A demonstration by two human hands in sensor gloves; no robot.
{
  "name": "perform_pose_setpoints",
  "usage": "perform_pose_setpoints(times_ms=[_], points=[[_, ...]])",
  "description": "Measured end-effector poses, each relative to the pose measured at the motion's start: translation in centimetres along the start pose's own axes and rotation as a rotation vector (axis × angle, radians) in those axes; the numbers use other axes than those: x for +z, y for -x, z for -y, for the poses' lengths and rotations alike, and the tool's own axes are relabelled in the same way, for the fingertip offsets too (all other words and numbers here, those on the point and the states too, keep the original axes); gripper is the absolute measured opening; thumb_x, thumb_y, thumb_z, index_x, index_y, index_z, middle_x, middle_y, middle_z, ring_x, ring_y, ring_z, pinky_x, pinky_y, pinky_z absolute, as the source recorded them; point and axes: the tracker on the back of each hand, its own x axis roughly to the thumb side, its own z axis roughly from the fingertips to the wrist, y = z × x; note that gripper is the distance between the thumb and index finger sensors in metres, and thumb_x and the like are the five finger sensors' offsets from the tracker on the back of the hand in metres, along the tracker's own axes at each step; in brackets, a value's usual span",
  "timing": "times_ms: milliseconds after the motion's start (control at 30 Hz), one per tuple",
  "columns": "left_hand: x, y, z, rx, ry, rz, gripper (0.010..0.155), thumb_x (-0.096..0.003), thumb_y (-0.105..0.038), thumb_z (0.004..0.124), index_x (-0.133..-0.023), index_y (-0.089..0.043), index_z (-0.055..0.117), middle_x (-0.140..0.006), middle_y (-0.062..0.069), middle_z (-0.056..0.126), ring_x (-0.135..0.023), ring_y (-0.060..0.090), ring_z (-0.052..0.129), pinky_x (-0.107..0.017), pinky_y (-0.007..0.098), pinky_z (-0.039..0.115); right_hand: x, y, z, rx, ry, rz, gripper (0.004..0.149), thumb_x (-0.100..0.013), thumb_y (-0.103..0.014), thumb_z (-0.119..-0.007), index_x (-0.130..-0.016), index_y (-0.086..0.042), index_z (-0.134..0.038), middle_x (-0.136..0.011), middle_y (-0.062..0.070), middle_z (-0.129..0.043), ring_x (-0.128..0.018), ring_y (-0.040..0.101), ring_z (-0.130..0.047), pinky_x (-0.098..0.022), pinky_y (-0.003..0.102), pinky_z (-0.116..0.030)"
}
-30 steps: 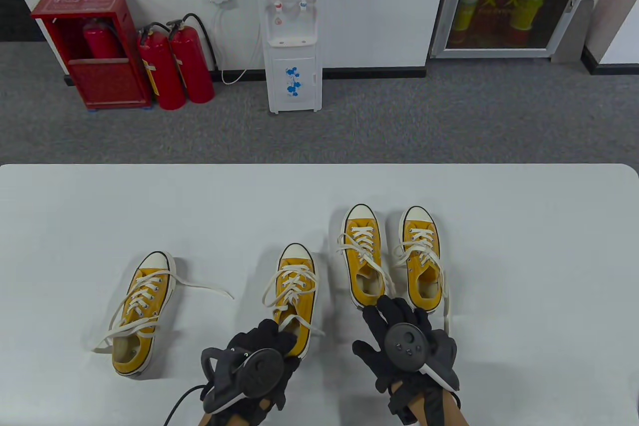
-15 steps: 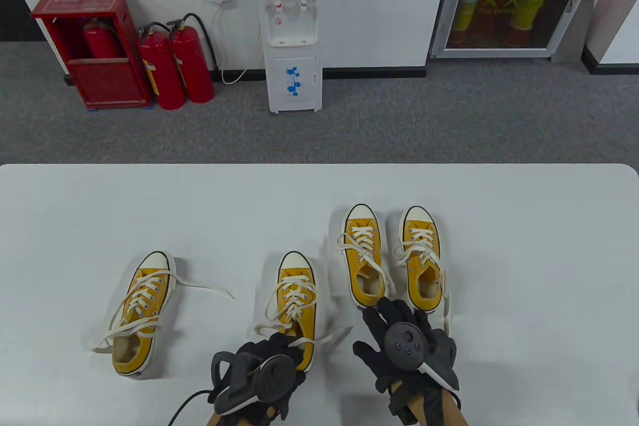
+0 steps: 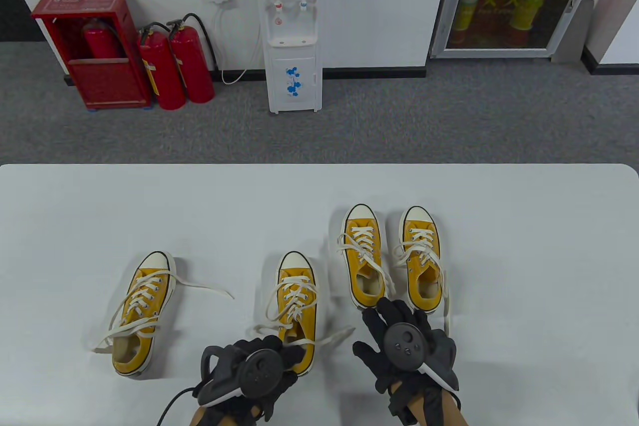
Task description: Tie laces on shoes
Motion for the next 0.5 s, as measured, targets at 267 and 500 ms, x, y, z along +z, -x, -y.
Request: perform_pose_setpoints(times_ms=[267, 500], points=[[1.2, 2.1, -2.5, 0.168, -0.178, -0.048, 0.055, -0.0416, -0.044, 0.092, -0.095, -0.034, 0.083, -0.092, 0.011, 0.089, -0.061, 0.03, 0.102, -0.058, 0.06, 0.076, 0.0, 0.1, 0.0, -0.006, 0.009, -0.002, 0.077, -0.041, -0.061, -0.075, -0.104, -0.019, -0.066, -0.114, 0.009, -0.043, -0.108, 0.045, -0.045, -0.071, 0.073, -0.03], [0.6, 2.8, -1.1, 0.149, -0.107, -0.113, 0.053, -0.0427, -0.039, 0.09, -0.094, -0.03, 0.083, -0.104, 0.012, 0.08, -0.083, 0.036, 0.093, -0.066, 0.067, 0.066, 0.0, 0.1, 0.0, -0.005, 0.009, 0.002, 0.077, -0.041, -0.061, -0.074, -0.104, -0.018, -0.066, -0.114, 0.009, -0.042, -0.108, 0.045, -0.045, -0.071, 0.073, -0.03]])
